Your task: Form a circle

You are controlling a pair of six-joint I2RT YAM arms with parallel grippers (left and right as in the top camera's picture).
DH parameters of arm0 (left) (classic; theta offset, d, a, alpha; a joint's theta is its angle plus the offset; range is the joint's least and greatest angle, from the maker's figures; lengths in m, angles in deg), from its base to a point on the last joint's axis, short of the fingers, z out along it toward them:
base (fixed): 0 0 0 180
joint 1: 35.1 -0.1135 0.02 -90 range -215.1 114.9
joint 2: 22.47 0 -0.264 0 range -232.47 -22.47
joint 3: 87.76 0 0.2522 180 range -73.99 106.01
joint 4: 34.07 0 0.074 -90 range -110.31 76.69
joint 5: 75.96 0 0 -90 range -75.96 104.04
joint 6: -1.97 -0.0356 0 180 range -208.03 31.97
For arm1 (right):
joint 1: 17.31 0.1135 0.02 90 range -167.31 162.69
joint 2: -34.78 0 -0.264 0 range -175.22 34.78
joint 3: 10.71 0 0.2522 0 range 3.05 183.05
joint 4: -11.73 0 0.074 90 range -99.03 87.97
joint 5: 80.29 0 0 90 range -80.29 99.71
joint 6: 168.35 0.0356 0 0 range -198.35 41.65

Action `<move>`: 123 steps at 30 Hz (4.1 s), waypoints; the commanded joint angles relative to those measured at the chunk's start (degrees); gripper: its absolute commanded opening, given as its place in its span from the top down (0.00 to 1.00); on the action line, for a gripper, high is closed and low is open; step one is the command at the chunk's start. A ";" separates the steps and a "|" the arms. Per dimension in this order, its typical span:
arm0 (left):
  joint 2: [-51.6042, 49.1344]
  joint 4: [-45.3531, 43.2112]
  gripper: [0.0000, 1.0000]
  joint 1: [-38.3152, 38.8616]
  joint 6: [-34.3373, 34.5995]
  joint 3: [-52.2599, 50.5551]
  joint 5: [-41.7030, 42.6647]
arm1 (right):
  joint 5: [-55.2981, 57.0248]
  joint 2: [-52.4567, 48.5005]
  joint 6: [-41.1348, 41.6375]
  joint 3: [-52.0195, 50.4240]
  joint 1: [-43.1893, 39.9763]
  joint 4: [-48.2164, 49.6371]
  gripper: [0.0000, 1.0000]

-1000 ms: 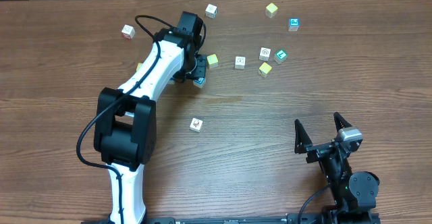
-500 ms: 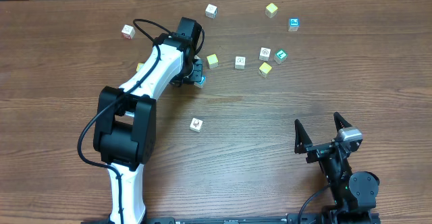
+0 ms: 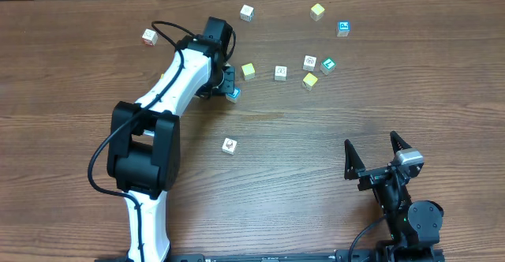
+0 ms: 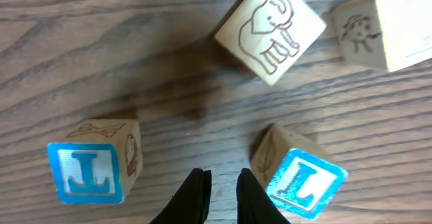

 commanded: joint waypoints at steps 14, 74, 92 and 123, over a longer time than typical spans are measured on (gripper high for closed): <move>-0.26 -2.21 0.87 -2.29 -1.77 0.07 12.39 | 0.37 0.42 0.17 -0.59 -0.11 0.31 0.00; -0.26 -4.98 0.85 -3.80 -4.15 -2.75 21.88 | 0.37 0.42 0.17 -0.59 -0.11 0.28 0.00; -0.26 -9.81 0.83 -2.84 -3.74 -9.62 15.69 | 0.37 0.42 0.17 -0.59 -0.11 0.31 0.00; 1.55 -0.68 0.43 -0.35 -1.20 2.16 12.68 | 0.37 0.42 0.17 -0.59 -0.11 0.31 0.00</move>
